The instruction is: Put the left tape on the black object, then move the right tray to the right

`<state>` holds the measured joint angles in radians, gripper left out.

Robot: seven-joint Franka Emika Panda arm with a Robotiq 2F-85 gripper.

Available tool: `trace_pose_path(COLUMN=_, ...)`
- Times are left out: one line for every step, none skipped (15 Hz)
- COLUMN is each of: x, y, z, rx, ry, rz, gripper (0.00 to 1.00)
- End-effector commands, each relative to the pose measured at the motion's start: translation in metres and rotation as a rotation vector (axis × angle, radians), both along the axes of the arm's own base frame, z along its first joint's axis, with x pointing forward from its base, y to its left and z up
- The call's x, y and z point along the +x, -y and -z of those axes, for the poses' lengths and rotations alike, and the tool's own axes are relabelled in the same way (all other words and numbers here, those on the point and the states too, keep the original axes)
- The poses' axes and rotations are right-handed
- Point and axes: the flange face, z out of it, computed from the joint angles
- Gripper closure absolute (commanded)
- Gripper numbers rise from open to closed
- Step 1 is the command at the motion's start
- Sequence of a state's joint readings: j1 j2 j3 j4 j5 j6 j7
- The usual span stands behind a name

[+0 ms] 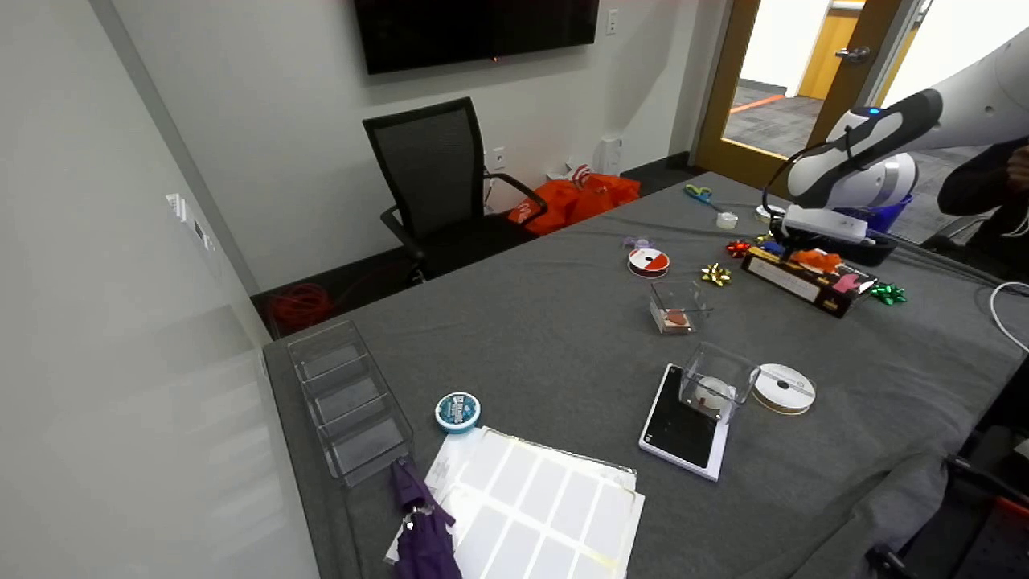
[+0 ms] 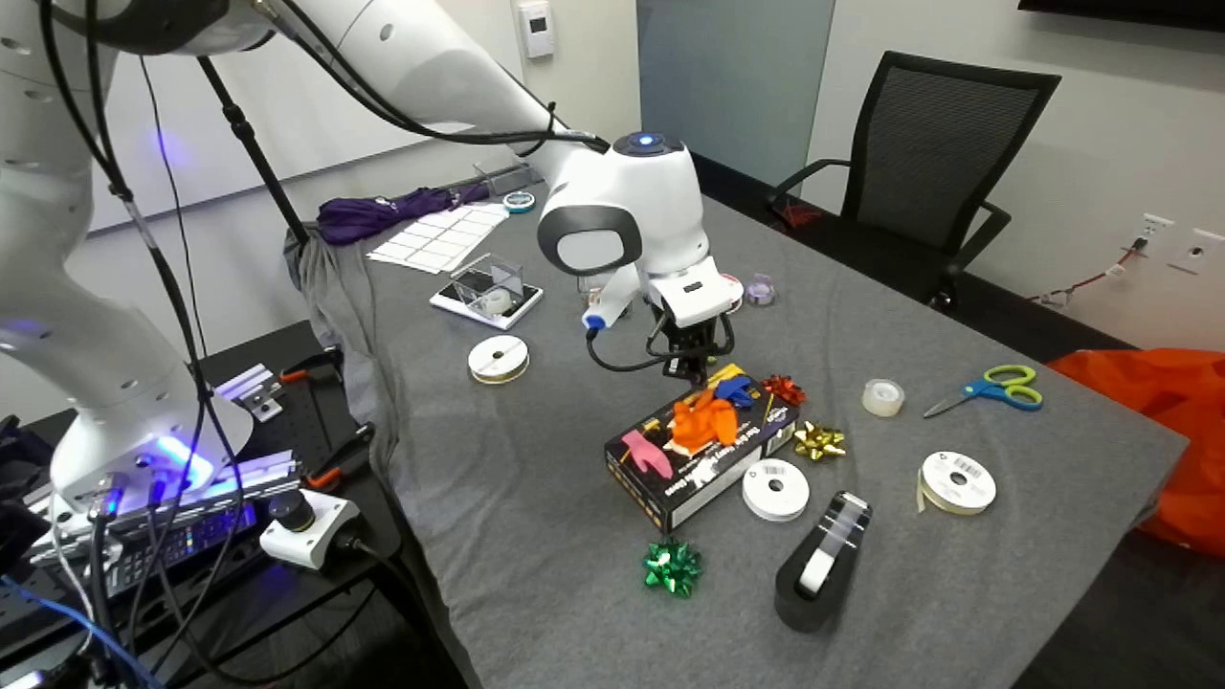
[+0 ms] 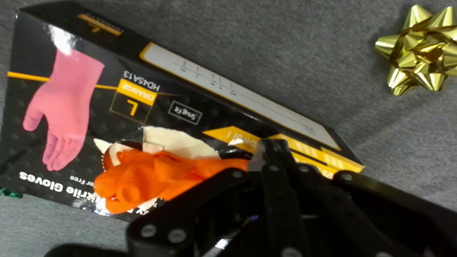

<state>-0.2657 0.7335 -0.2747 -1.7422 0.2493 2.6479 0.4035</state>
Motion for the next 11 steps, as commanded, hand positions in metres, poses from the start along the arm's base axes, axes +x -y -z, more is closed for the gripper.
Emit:
trace_pose_path(x=-0.009, y=-0.007, z=-0.019, rx=0.020, ry=-0.025, rz=-0.031, gripper=1.00)
trace_pose_path(x=-0.010, y=-0.009, z=-0.023, rx=0.023, ry=-0.026, rz=-0.046, gripper=1.00)
trace_pose_path(x=-0.011, y=-0.009, z=-0.028, rx=0.026, ry=-0.028, rz=-0.060, gripper=1.00)
trace_pose_path(x=-0.013, y=-0.010, z=-0.033, rx=0.029, ry=-0.034, rz=-0.086, gripper=1.00)
trace_pose_path(x=-0.016, y=-0.010, z=-0.037, rx=0.034, ry=-0.044, rz=-0.112, gripper=1.00)
trace_pose_path(x=-0.020, y=-0.009, z=-0.041, rx=0.036, ry=-0.059, rz=-0.139, gripper=1.00)
trace_pose_path(x=-0.024, y=-0.009, z=-0.045, rx=0.041, ry=-0.073, rz=-0.161, gripper=1.00)
trace_pose_path(x=-0.029, y=-0.009, z=-0.048, rx=0.045, ry=-0.088, rz=-0.184, gripper=1.00)
trace_pose_path(x=-0.034, y=-0.008, z=-0.051, rx=0.052, ry=-0.104, rz=-0.208, gripper=1.00)
trace_pose_path(x=-0.039, y=-0.007, z=-0.055, rx=0.057, ry=-0.116, rz=-0.232, gripper=1.00)
trace_pose_path(x=-0.044, y=-0.006, z=-0.057, rx=0.065, ry=-0.126, rz=-0.253, gripper=1.00)
